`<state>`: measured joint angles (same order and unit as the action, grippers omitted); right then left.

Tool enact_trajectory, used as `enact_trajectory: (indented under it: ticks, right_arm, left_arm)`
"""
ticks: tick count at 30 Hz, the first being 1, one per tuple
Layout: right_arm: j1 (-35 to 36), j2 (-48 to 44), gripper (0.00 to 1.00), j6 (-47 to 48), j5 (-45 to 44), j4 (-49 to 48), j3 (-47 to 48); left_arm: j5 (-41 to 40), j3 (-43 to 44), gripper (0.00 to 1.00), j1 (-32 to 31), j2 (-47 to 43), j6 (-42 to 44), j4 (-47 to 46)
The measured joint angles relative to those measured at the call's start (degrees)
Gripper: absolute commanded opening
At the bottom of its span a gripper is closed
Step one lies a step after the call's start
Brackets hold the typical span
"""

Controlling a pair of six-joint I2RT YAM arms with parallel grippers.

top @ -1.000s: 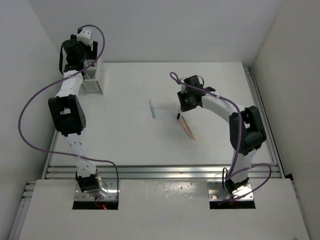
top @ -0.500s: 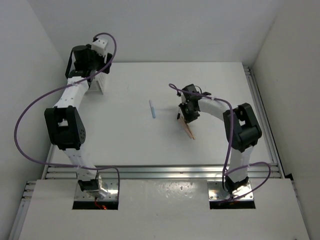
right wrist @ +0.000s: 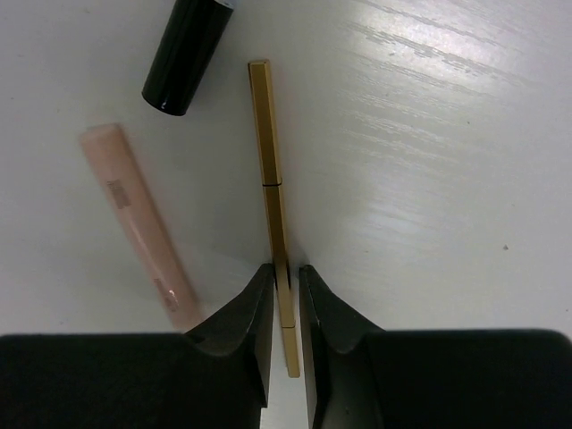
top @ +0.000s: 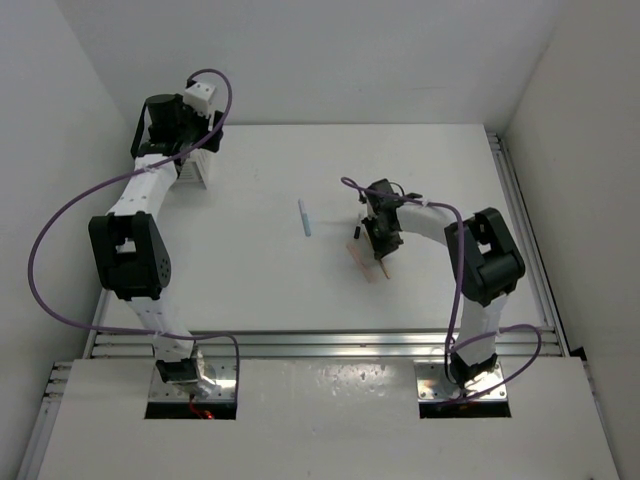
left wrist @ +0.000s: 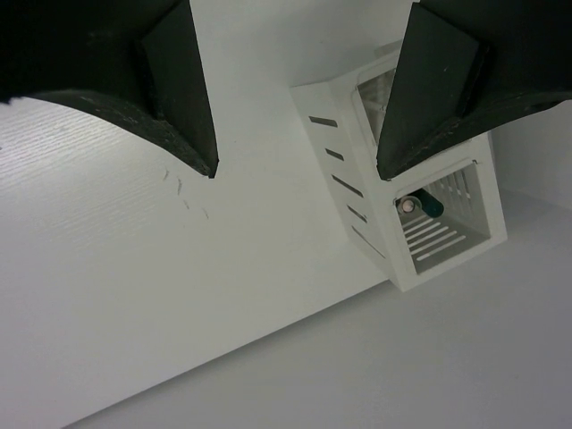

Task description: Organize the makeup

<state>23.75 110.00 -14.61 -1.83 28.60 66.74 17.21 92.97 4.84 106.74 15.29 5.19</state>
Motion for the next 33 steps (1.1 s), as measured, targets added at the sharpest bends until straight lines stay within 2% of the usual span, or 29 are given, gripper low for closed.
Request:
enact_trajectory:
  ticks: [4,7,8,9,15,21,24,28,33]
  right_arm:
    - [0.4,-0.2,0.21,-0.7,-2.4,0.7,-0.1]
    - [0.4,-0.3,0.2,-1.0,-3.6,2.1,-0.1]
    - [0.4,-0.3,0.15,-1.1,-3.7,2.5,-0.1]
    - [0.4,-0.3,0.0,-1.1,-3.6,2.7,-0.2]
    - [-0.3,-0.5,0.0,-1.2,-2.7,2.9,-0.3]
    - [-1.6,-3.7,0.0,2.3,-1.7,1.4,-3.0]
    - [-1.8,-7.4,0.0,4.1,0.0,-0.9,-3.0]
    - [-0.3,-12.0,0.0,5.0,4.1,-10.5,-1.4]
    - [3.4,-10.6,0.0,3.9,10.8,-26.5,3.8]
  left_arm:
    - [0.0,0.0,0.78,0.0,0.0,-0.5,0.0]
    - [0.1,0.0,0.78,-0.2,0.0,-0.8,0.1]
    - [0.1,0.0,0.78,-0.3,0.0,-0.7,0.3]
    - [0.2,0.0,0.78,-0.3,0.0,-0.7,0.6]
    - [2.7,0.0,0.78,-0.5,0.0,0.0,3.1]
    - [12.8,0.0,0.79,-1.2,0.0,0.8,7.1]
    - [20.9,0.0,0.82,-2.2,0.0,0.2,8.6]
    - [32.0,0.1,0.86,-5.2,0.0,-2.7,9.6]
    - [40.9,0.7,0.88,-9.9,0.0,-7.7,9.5]
